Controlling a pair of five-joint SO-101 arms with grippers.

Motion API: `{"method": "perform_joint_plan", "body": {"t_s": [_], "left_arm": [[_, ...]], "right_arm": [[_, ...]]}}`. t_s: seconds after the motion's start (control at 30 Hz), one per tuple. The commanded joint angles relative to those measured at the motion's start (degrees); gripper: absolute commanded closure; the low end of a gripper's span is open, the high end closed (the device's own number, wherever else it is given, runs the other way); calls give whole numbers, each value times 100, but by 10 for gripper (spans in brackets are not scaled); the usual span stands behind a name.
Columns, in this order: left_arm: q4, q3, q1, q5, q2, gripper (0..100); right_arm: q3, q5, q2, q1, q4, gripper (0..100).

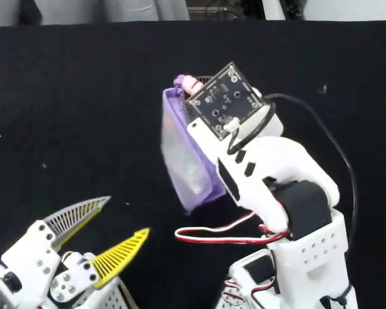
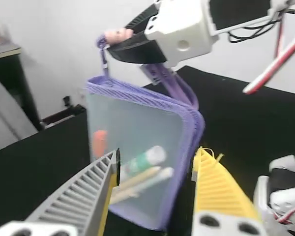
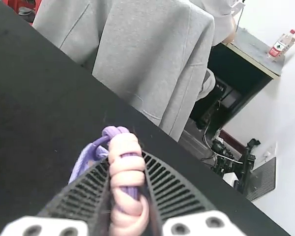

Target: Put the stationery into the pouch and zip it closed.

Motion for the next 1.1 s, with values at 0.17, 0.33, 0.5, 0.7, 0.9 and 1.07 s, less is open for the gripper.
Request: {"method": "perform_joint_plan", "body": {"t_s": [0.17, 0.33, 0.5, 0.7, 0.9, 1.07], "left_arm": [[-9, -198, 646, 264, 18, 745], [26, -198, 593, 264, 18, 745], [149, -189, 585, 273, 18, 745], [141, -163, 585, 299, 18, 746], [0, 444, -251, 281, 9, 746], [-325, 857, -1429, 299, 9, 746]], "right_arm": [[-57, -97, 558, -431, -422, 987], [-66, -343, 1130, -448, -818, 987], [-75, -501, 1314, -642, -888, 987], [-75, -659, 1314, -1116, -888, 987], [-31, -870, 1341, -1547, -1125, 987], [31, -1125, 1349, -1679, -1319, 987]]}}
